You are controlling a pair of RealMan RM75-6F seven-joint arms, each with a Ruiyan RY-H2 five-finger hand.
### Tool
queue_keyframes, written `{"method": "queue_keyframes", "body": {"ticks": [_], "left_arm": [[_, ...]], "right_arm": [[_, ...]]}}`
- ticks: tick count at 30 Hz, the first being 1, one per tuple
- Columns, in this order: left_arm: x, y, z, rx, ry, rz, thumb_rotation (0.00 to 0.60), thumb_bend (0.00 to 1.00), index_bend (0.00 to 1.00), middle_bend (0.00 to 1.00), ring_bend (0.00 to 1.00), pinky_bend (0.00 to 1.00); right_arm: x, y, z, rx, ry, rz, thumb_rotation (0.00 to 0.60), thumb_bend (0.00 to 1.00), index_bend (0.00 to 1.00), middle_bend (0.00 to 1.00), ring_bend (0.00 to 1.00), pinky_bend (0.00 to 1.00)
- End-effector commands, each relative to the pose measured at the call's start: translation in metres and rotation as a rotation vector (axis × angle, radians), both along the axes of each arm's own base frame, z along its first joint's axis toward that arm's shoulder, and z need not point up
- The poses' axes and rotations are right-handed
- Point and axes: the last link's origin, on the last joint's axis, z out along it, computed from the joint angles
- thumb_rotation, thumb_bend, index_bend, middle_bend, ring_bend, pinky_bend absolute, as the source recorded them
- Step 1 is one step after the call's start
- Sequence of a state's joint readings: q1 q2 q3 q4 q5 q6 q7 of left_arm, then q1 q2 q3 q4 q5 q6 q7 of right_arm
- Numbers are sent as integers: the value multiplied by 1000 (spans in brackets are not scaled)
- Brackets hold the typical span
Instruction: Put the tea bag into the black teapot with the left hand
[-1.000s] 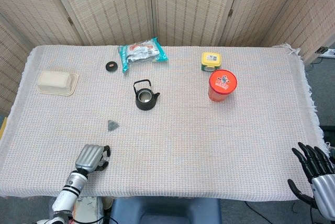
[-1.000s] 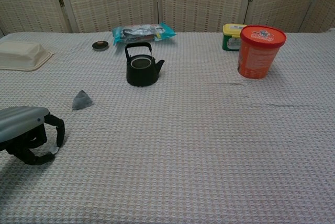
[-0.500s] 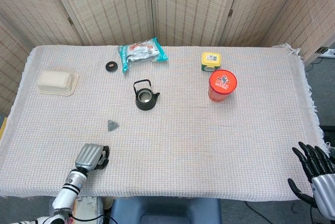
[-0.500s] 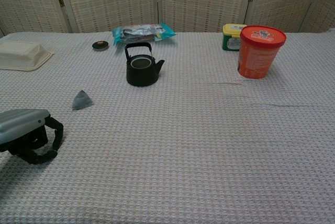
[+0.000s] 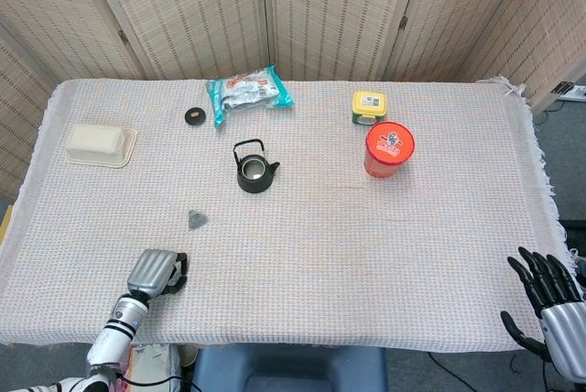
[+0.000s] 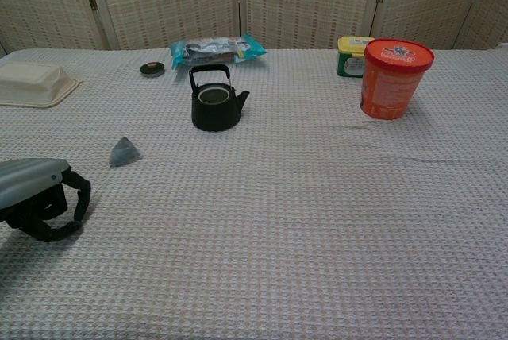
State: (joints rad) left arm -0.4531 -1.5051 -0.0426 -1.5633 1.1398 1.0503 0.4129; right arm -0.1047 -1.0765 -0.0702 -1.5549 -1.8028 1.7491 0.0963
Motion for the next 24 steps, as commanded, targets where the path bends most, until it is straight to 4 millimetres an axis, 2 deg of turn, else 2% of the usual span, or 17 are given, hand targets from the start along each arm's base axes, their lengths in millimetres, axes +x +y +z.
{"method": "queue_keyframes", "body": {"ticks": [1,8,14,24], "left_arm": [[8,4,13,41,-2,-31,600,445,636,1000,1000,1000],[38,16,52,146,10,-118,600,444,637,1000,1000,1000],[86,34,82,227,27,-227,600,444,638,1000,1000,1000],[146,64,96,265,106,-355,600,444,640,1000,1000,1000]], "right_arm": [[0,0,0,0,-2,0,600,278,0,0,0,0],[-1,0,3,-1,-12,0,600,278,0,0,0,0],[-3,-3,5,-3,-22,-12,600,278,0,0,0,0],[-7,-8,9,-26,-37,-45,600,278,0,0,0,0]]}}
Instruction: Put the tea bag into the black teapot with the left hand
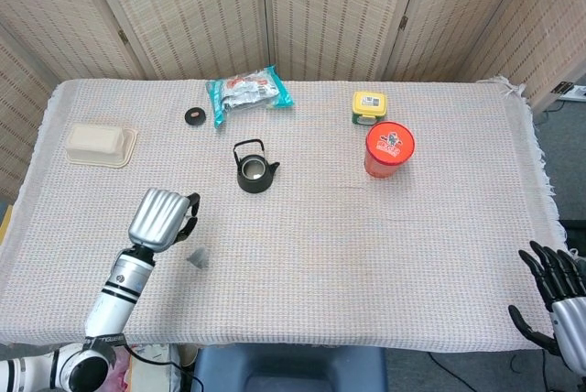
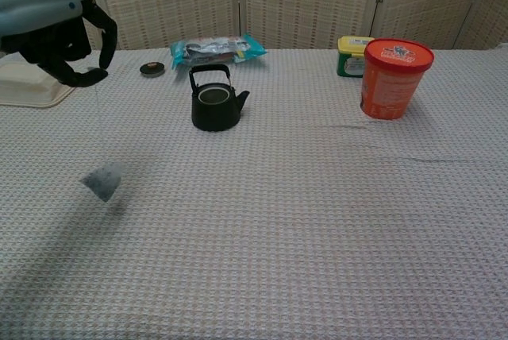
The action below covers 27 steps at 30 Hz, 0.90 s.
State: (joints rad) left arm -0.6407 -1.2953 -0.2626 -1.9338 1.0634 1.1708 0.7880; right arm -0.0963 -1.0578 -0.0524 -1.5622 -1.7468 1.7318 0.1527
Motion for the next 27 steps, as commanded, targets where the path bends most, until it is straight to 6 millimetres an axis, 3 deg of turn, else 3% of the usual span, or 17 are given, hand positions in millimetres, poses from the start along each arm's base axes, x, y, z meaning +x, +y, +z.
{"method": "queue_keyframes", "body": {"ticks": [1,20,27], "left_arm": [[23,11,5,14,25,-45,600,444,640,1000,1000,1000],[91,43,20,58,57,-133,600,445,643,1000,1000,1000],[97,57,10,42,78,-132,600,444,644,1000,1000,1000]], "right_arm": [[0,-1,0,-10,-2,-8,600,278,0,0,0,0],[-7,-21,8,-54,-31,-52,600,277,0,0,0,0],[-9,-22,9,-64,-32,-54,600,278,0,0,0,0]]}}
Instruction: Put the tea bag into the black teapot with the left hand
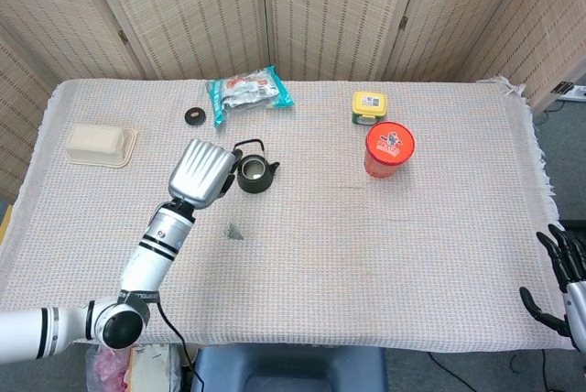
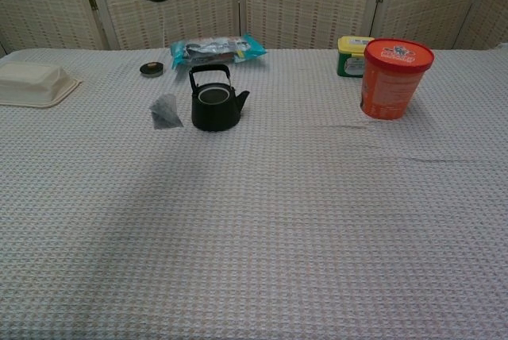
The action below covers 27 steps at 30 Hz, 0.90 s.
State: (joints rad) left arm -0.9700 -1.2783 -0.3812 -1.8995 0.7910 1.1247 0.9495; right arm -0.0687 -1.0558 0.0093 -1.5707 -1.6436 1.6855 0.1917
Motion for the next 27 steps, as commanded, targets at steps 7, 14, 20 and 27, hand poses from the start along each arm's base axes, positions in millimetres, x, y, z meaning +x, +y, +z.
{"method": "queue_keyframes", "body": {"ticks": [7,14,20,27], "left_arm": [[4,13,-8,-17,11,2,600,444,643,1000,1000,1000],[12,25,-11,-16,30,-2,600,445,640,1000,1000,1000],[13,41,-19,-28,33,19,600,445,638,1000,1000,1000],[11,54,-21,-32,31,34,600,445,636,1000,1000,1000]], "right_arm": [[-1,0,3,-27,-4,-9,600,278,0,0,0,0],[-3,-2,7,-45,-6,-13,600,278,0,0,0,0],[-6,-6,10,-51,-5,-29,600,277,0,0,0,0],[-7,-7,12,-62,-5,-44,600,278,0,0,0,0]]}}
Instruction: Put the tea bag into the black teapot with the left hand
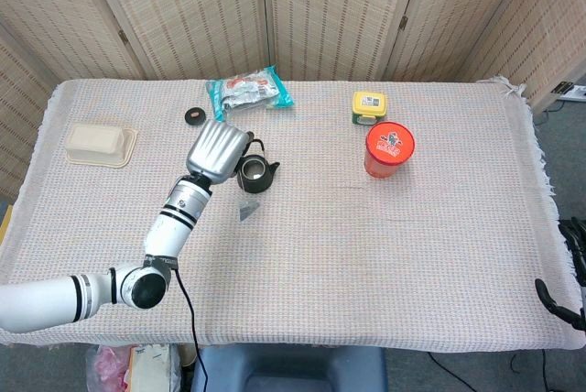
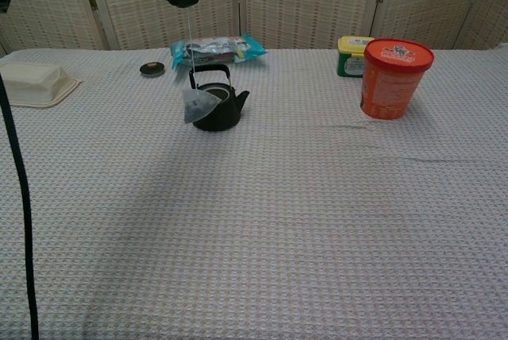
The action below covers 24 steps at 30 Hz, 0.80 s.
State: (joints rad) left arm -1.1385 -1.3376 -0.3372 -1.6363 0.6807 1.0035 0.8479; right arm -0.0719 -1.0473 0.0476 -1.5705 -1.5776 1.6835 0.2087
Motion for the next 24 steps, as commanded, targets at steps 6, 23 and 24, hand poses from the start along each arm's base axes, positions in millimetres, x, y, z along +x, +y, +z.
{"method": "queue_keyframes", "body": {"ticks": [6,23,24], "left_arm": [[3,10,-8,-15,15,-3,600,444,634,1000,1000,1000],[-20,27,-32,-79,-16,47,600,444,634,1000,1000,1000],[-19,28,-31,-76,-19,47,600,444,634,1000,1000,1000]], "right_arm": [[0,-1,0,-6,6,-10,600,280,0,0,0,0],[3,-2,-5,-12,25,-14,600,280,0,0,0,0],[2,-3,-5,-11,25,-15,600,280,0,0,0,0]]}}
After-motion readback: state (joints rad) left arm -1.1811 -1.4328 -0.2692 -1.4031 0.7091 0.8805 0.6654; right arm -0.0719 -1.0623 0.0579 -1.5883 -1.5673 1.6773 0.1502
